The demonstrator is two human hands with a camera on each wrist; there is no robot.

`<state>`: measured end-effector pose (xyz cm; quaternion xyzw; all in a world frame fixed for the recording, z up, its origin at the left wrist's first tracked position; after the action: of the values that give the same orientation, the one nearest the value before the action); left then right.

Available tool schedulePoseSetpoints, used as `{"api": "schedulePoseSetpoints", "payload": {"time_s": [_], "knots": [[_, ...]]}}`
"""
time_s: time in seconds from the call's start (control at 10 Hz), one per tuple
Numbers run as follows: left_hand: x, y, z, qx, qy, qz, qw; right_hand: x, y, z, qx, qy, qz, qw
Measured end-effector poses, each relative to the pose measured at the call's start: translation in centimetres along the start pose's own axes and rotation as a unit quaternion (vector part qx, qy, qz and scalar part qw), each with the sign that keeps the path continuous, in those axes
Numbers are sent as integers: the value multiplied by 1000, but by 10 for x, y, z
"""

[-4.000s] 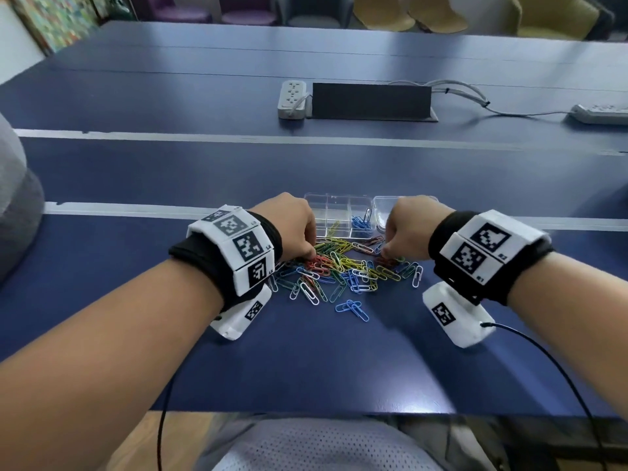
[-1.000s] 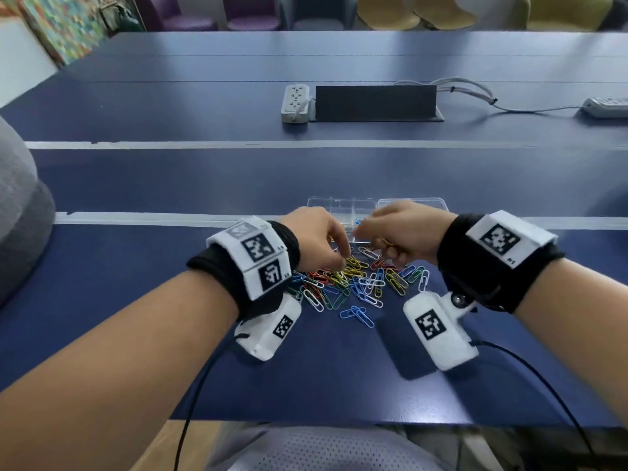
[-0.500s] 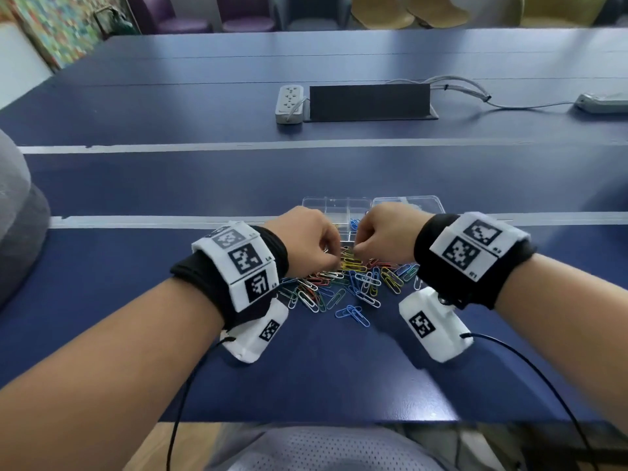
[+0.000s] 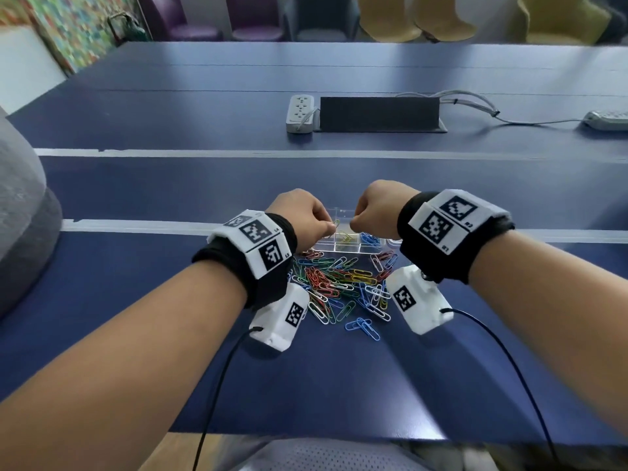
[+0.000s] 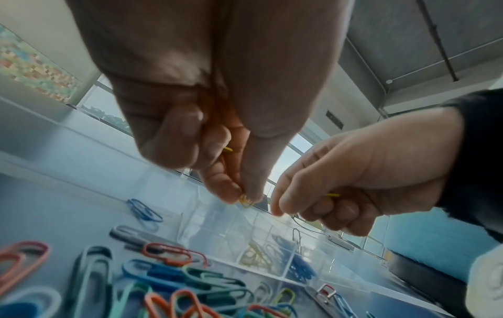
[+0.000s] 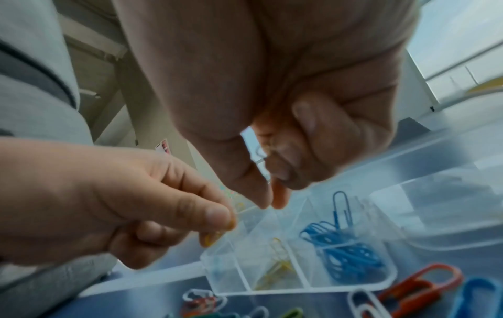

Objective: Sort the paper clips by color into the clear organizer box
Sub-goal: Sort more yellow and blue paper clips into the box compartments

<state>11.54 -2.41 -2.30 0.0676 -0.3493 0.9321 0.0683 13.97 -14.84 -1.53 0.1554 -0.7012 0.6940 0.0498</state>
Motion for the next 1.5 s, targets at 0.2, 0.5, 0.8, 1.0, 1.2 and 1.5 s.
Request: {"api": "schedulePoseSetpoints", "payload": {"time_s": [0.2, 0.5, 0.8, 1.0, 1.2, 1.5], "knots": [[-10, 8, 11, -8, -5, -2, 1000, -6, 2, 6, -109, 32, -59, 992], [-7, 9, 17, 68, -47, -44, 996, -15, -3, 2, -236, 34, -72, 969], [-1, 13, 21, 240, -99, -65, 964, 13, -17, -15, -123, 31, -69, 990], [2, 13, 21, 282, -137, -56, 948, -4, -11, -11, -300, 52, -47, 952], [-1, 18, 23, 325, -151, -33, 933, 11, -22, -7, -114, 28, 14, 993], [-3, 24, 29, 313, -136, -27, 940, 1, 3, 30, -352, 77, -36, 932]]}}
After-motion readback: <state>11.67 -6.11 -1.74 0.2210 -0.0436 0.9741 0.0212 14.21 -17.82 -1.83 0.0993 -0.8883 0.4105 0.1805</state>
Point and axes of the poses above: each hand's wrist, its own x-axis away from the middle knuckle, its own y-axis out of the palm, z = x × y, the point moved 5 cm from there along -x, towards the middle knuckle, and after that the axes turned 14 degrees about x, right-handed, at the moved point
